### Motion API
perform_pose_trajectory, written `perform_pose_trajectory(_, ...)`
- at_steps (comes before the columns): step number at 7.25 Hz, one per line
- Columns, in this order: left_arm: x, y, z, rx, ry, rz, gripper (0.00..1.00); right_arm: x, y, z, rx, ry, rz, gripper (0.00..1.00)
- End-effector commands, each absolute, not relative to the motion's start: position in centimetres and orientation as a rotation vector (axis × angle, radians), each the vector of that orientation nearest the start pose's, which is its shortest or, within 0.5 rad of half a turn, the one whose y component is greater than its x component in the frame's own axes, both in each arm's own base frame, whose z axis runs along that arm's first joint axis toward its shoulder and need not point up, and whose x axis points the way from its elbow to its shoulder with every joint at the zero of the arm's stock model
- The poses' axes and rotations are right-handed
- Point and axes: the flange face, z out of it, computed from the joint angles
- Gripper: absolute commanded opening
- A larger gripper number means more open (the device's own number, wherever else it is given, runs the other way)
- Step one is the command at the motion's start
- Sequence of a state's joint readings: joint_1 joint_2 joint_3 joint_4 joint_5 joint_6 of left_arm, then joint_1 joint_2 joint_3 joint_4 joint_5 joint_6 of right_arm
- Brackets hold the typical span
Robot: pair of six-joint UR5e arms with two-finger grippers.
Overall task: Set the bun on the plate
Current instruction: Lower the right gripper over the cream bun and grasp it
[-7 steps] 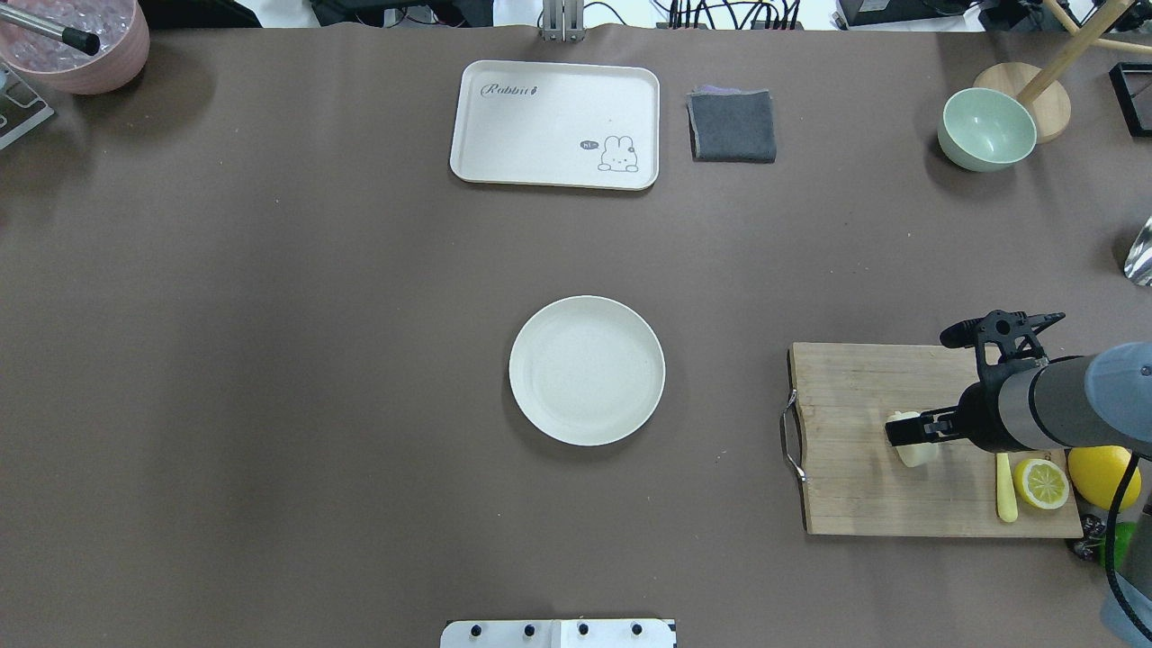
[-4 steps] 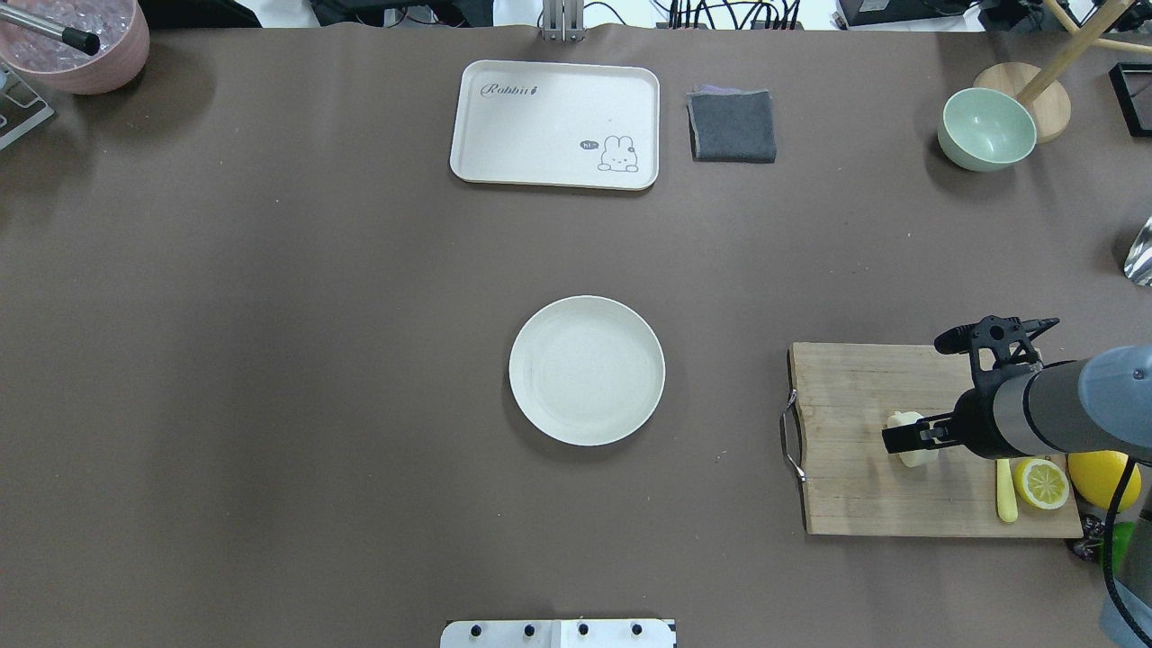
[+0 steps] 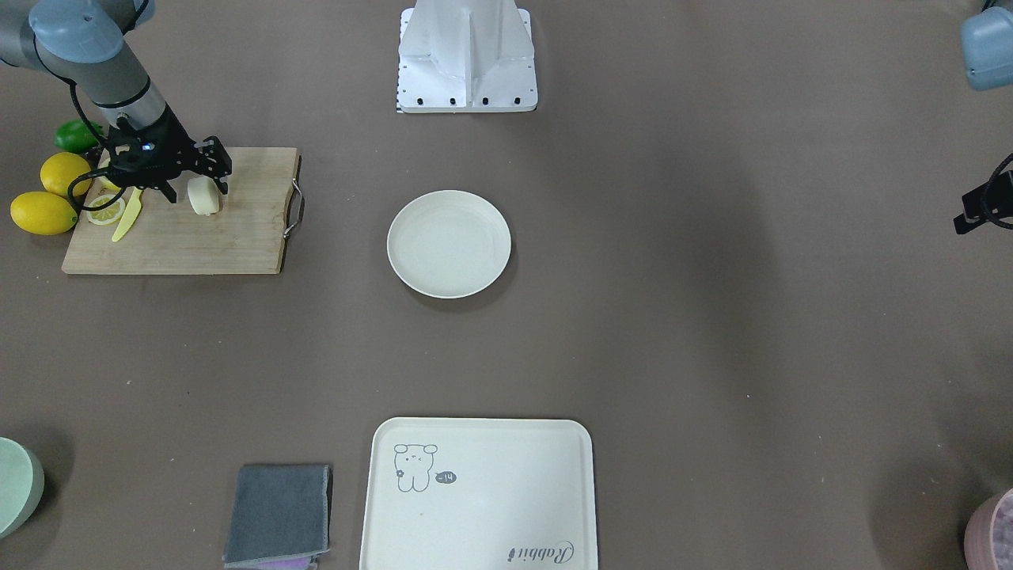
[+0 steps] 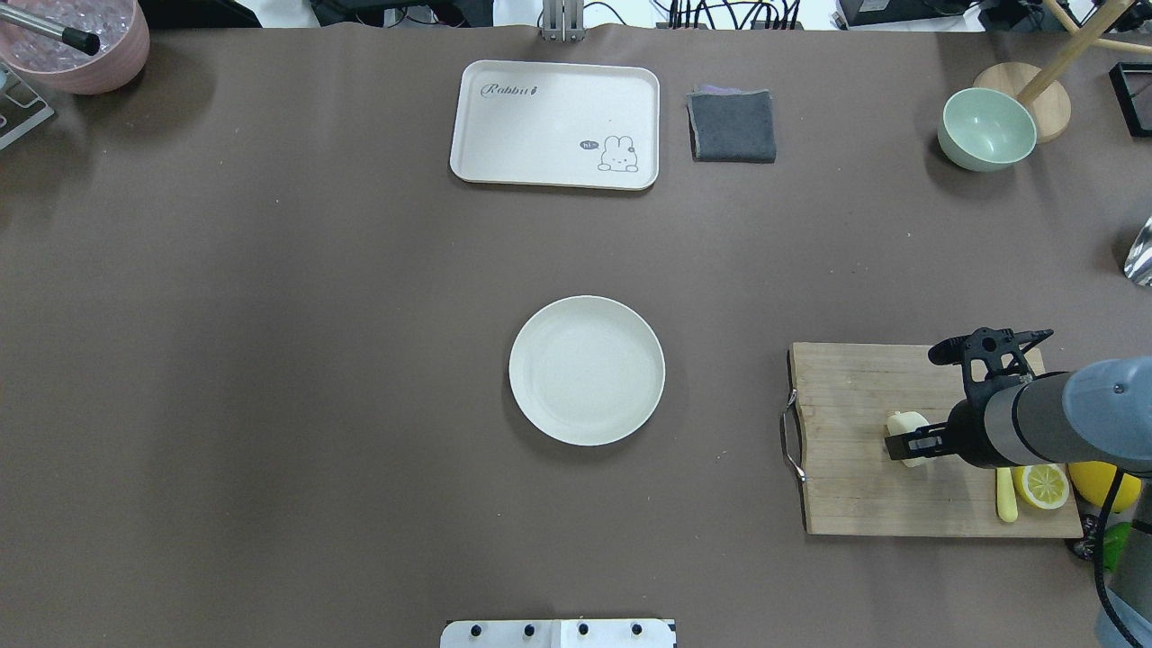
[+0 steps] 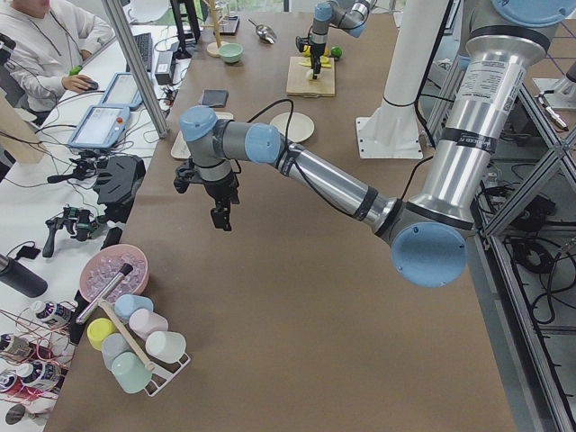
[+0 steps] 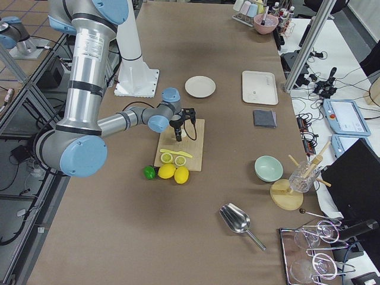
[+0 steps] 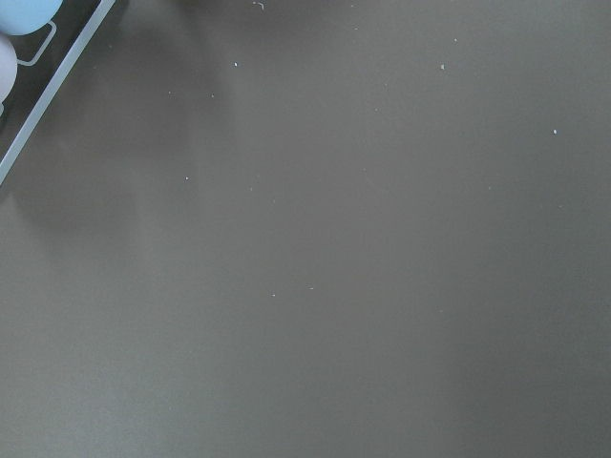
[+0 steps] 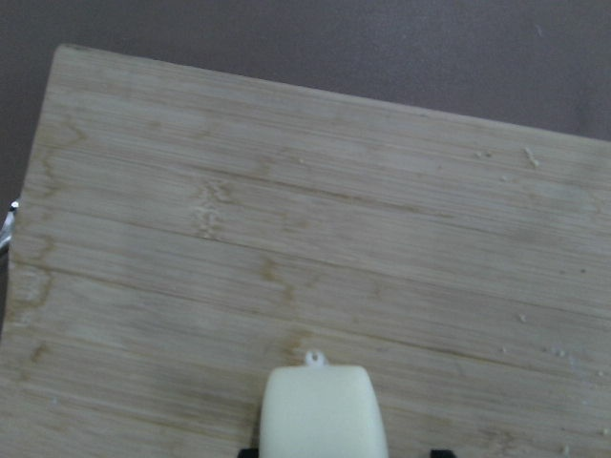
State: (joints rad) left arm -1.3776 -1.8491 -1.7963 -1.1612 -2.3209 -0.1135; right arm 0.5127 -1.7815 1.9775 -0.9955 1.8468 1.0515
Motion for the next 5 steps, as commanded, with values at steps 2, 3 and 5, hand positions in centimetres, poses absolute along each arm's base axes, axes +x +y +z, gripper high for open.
perform_pose_trajectory(2, 4.5, -56.8, 44.5, -0.027, 0.755, 0.112, 0.98, -33.5, -31.0, 48.4, 0.165, -0.827, -0.113, 0.00)
perform_pose_trajectory(3, 4.5, -56.8, 44.7, -0.029, 0.754, 0.110, 0.98, -34.7, -32.0, 46.5, 0.172, -0.843, -0.112, 0.00)
perform_pose_trajectory(5, 4.4, -56.5, 45.1, -0.037, 0.753, 0.106, 0.98, -40.7, -36.3, 37.8, 0.154, -0.799, -0.076, 0.00)
